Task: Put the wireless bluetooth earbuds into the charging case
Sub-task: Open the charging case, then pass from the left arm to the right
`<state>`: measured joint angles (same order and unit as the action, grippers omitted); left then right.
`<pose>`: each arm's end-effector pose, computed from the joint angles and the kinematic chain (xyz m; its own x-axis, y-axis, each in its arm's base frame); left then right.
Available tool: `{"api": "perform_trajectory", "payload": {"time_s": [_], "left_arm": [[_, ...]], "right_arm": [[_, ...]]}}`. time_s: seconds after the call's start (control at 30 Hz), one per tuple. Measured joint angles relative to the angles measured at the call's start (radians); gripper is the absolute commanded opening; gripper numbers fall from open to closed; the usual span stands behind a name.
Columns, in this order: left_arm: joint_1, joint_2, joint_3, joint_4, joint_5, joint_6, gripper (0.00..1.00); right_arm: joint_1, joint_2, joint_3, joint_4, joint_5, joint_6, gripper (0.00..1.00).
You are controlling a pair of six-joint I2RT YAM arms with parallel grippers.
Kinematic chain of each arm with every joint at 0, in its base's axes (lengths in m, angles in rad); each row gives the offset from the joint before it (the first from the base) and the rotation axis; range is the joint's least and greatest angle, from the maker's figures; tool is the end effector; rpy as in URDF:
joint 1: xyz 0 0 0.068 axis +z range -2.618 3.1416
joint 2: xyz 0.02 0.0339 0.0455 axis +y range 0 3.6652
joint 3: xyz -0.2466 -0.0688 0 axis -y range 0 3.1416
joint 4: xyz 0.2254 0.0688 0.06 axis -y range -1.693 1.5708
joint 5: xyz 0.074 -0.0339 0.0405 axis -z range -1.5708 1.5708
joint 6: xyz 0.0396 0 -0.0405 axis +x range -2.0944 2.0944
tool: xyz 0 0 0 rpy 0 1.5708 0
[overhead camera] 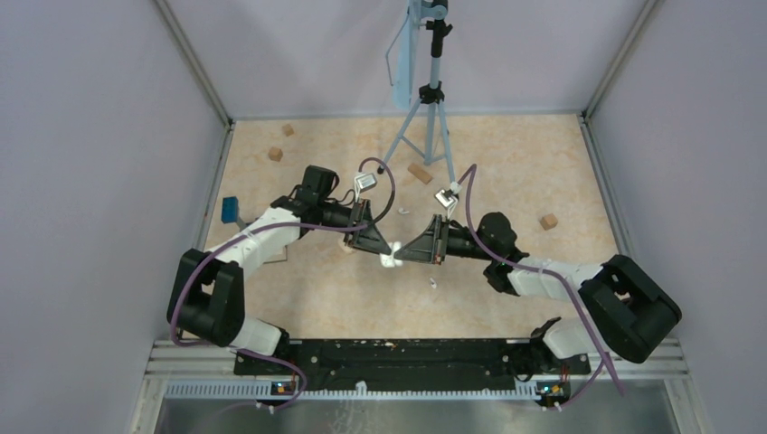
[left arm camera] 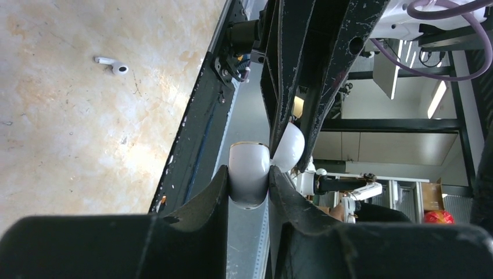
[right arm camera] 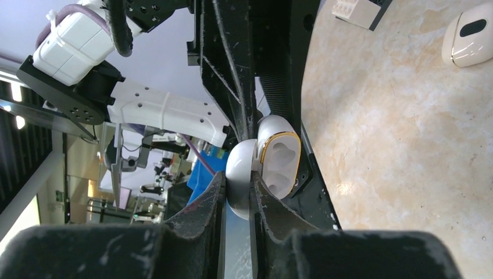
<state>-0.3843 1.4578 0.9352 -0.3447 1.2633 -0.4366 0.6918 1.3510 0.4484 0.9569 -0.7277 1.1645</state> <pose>0.2390 -0.1374 0.2324 -0.9303 0.2382 -0.2789 0.3218 0.1657 -0.9322 0.1806 0.1838 0.2200 -0.8909 0.1527 -0.4278 -0.4288 0.0280 0.9030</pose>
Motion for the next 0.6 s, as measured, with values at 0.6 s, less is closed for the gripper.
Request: {"api": "perform_trajectory", "payload": {"time_s": [0.6], "left_arm": [[0.064, 0.026, 0.181, -0.286, -0.201, 0.201, 0.81]], "right_arm": [[0.013, -0.102, 0.060, -0.407, 0.138, -0.126, 0.00]]}}
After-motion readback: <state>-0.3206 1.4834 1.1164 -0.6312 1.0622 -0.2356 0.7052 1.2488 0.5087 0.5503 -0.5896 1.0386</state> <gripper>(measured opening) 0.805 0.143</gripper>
